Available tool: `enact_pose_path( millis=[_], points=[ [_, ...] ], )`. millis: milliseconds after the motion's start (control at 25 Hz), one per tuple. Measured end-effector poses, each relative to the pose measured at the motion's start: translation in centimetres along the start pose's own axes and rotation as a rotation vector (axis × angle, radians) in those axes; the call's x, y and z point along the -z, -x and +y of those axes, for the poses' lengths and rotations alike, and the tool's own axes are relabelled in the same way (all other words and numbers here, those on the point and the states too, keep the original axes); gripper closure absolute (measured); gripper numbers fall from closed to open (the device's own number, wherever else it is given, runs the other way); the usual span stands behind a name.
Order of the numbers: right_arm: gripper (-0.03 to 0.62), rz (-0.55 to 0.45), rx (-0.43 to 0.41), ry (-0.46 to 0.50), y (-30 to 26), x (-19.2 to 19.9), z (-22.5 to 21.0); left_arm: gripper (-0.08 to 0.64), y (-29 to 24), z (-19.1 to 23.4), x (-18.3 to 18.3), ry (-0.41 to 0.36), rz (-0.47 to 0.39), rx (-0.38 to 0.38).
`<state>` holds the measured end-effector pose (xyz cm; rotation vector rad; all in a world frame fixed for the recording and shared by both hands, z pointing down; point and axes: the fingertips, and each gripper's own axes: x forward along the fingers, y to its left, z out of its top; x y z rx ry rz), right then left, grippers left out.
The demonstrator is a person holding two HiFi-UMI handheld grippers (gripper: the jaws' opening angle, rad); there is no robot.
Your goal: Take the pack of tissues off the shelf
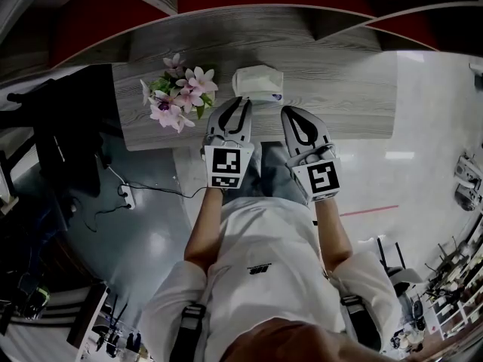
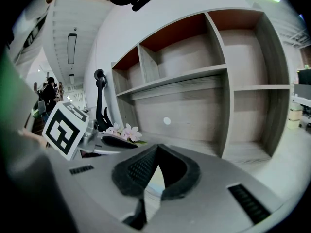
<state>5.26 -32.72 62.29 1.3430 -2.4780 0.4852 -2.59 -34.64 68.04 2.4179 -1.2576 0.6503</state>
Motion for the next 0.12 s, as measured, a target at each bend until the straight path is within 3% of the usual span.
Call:
enact_pose_path(
  millis=[120],
  points=[
    [0.569, -0.006, -0.002, 0.008, -0.01, -0.37, 0.14, 0.489, 0.12, 0.04, 0.01, 0.0, -0.001, -0.001]
  ],
)
